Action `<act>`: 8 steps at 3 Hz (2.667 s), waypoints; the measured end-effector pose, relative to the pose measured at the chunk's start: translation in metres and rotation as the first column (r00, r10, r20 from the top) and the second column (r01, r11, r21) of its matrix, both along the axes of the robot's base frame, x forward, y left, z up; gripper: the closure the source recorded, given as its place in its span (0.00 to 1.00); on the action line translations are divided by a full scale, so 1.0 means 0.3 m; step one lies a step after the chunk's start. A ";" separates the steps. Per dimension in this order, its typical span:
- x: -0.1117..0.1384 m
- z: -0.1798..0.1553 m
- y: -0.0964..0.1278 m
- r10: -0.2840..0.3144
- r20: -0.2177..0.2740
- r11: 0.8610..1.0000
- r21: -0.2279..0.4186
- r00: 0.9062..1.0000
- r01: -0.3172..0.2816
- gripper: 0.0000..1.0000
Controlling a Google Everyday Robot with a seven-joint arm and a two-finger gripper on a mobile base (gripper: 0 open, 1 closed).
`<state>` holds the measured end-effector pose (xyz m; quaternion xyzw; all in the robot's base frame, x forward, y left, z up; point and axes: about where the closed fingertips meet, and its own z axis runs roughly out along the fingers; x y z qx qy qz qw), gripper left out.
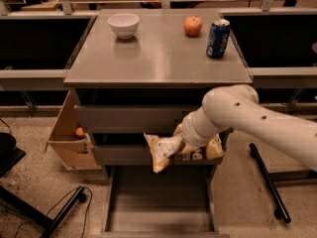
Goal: Pick brown chip bag from bottom drawer and place on counter
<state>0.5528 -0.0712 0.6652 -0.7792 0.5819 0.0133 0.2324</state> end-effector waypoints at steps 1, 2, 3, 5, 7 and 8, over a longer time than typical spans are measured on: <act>0.046 0.268 0.015 0.012 0.088 1.000 -0.005 0.996 -0.012 1.00; 0.046 0.268 0.015 0.012 0.088 1.000 -0.006 0.996 -0.012 1.00; 0.081 0.317 0.028 0.031 0.085 0.999 -0.034 0.996 -0.028 1.00; 0.263 0.764 0.105 0.073 0.187 0.980 -0.196 0.980 -0.036 1.00; 0.465 1.106 0.209 0.098 0.340 0.988 -0.148 0.935 -0.049 1.00; 0.622 1.144 0.254 0.093 0.418 0.996 -0.045 0.904 -0.082 1.00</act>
Offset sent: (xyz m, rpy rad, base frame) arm 0.0108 0.0047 0.0684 -0.0046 -0.0735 0.0133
